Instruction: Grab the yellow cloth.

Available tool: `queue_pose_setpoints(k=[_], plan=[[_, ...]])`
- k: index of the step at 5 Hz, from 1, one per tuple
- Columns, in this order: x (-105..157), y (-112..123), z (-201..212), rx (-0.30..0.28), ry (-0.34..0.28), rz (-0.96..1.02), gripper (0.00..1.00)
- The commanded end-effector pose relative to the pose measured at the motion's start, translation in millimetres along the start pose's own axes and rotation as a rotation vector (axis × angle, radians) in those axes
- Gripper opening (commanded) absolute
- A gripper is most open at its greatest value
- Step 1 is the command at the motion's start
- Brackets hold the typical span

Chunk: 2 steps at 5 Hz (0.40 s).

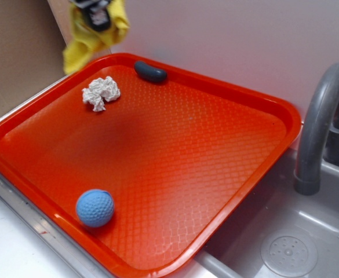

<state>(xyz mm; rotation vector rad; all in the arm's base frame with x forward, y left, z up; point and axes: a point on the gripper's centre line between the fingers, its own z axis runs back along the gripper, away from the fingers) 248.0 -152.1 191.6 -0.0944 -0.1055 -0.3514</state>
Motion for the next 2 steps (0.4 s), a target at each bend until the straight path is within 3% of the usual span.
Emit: queue_pose_setpoints(k=[1, 2], plan=[[-55, 40, 65, -0.017, -0.151, 0.048, 0.00], [-65, 37, 62, -0.025, -0.134, 0.097, 0.00]])
